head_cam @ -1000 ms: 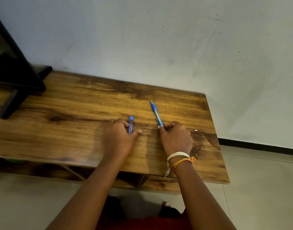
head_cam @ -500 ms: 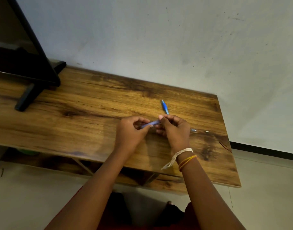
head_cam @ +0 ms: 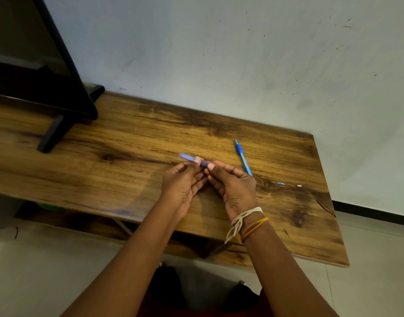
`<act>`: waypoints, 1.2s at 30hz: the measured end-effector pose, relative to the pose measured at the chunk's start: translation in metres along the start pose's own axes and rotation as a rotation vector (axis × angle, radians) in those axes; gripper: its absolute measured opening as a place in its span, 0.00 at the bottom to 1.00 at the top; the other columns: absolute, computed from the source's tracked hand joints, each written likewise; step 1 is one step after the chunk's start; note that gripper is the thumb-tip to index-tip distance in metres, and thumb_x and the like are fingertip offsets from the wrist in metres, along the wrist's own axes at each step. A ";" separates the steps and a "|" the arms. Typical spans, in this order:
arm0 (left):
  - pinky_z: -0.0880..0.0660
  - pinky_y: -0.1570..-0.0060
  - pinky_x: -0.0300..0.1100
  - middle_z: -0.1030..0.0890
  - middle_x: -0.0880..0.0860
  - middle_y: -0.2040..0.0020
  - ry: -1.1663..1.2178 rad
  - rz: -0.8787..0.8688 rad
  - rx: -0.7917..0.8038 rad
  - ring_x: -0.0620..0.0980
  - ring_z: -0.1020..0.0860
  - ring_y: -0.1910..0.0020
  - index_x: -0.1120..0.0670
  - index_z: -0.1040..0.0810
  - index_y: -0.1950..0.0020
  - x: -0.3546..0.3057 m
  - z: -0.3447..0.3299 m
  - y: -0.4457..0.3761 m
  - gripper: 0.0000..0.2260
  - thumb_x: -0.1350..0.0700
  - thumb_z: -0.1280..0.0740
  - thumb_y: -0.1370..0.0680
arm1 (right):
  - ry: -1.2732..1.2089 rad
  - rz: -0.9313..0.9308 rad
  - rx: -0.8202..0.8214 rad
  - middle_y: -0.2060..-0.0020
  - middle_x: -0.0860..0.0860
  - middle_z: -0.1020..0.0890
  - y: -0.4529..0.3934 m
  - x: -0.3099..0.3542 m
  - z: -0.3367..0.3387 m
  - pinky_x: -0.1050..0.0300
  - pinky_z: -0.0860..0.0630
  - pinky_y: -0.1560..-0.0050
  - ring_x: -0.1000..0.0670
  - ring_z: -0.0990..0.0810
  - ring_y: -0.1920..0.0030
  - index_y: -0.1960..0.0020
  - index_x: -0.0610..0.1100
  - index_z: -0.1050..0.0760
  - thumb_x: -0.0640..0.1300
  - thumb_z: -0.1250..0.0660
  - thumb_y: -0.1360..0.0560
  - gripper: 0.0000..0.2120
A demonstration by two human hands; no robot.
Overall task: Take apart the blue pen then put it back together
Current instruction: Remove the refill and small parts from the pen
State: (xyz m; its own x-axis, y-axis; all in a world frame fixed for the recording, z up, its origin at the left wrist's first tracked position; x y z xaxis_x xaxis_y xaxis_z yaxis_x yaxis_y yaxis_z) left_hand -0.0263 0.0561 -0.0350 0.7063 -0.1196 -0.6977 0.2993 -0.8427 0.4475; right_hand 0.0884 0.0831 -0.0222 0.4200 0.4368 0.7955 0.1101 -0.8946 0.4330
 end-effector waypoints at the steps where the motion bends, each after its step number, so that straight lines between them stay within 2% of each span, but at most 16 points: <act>1: 0.19 0.62 0.39 0.15 0.54 0.64 0.006 0.000 -0.006 0.47 0.16 0.63 0.60 0.20 0.54 0.000 0.001 -0.001 0.04 0.61 0.33 0.24 | 0.001 0.003 -0.004 0.62 0.42 0.15 0.001 0.000 -0.001 0.62 0.18 0.61 0.51 0.15 0.65 0.54 0.34 0.19 0.30 0.28 0.31 0.06; 7: 0.20 0.65 0.38 0.15 0.53 0.66 0.026 0.005 -0.046 0.47 0.16 0.64 0.60 0.20 0.54 0.002 0.005 -0.003 0.03 0.61 0.32 0.24 | 0.003 0.012 -0.034 0.63 0.43 0.15 0.004 -0.003 -0.003 0.61 0.17 0.60 0.51 0.15 0.64 0.56 0.36 0.19 0.30 0.27 0.31 0.05; 20: 0.19 0.62 0.40 0.16 0.54 0.65 0.036 0.016 -0.065 0.47 0.16 0.64 0.59 0.20 0.55 0.004 0.009 -0.005 0.03 0.61 0.33 0.24 | 0.031 0.012 -0.012 0.66 0.45 0.15 0.003 -0.004 -0.007 0.61 0.18 0.60 0.51 0.15 0.65 0.59 0.38 0.19 0.31 0.28 0.30 0.04; 24: 0.19 0.61 0.40 0.16 0.54 0.64 0.019 0.021 -0.058 0.47 0.16 0.63 0.59 0.21 0.55 0.004 0.009 -0.006 0.04 0.61 0.34 0.23 | 0.067 0.015 0.005 0.64 0.44 0.15 0.002 -0.004 -0.007 0.61 0.18 0.59 0.51 0.15 0.64 0.57 0.37 0.20 0.31 0.29 0.30 0.04; 28: 0.19 0.61 0.40 0.16 0.52 0.69 0.027 0.024 -0.043 0.46 0.17 0.66 0.59 0.22 0.57 0.003 0.006 -0.004 0.05 0.62 0.35 0.22 | 0.115 0.025 0.018 0.61 0.42 0.15 0.000 -0.003 -0.006 0.62 0.18 0.61 0.51 0.15 0.63 0.55 0.35 0.20 0.31 0.28 0.30 0.05; 36: 0.18 0.61 0.41 0.15 0.57 0.63 0.056 0.048 -0.028 0.50 0.15 0.61 0.62 0.22 0.57 -0.001 0.006 -0.005 0.10 0.59 0.39 0.20 | 0.075 0.026 0.051 0.64 0.42 0.15 -0.007 0.000 -0.001 0.60 0.17 0.62 0.50 0.14 0.64 0.53 0.32 0.21 0.30 0.30 0.29 0.05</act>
State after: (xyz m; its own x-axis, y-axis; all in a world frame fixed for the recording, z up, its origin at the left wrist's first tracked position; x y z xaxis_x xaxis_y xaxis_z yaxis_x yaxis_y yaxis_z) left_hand -0.0319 0.0570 -0.0398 0.7549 -0.1292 -0.6430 0.2815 -0.8217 0.4956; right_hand 0.0865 0.0891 -0.0251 0.3552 0.4176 0.8363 0.1470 -0.9085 0.3912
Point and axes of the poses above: each hand's wrist, its own y-axis away from the middle knuckle, its own z-axis out of the back of the hand, x = y × z, the point moved 6 cm from there along -y, towards the middle knuckle
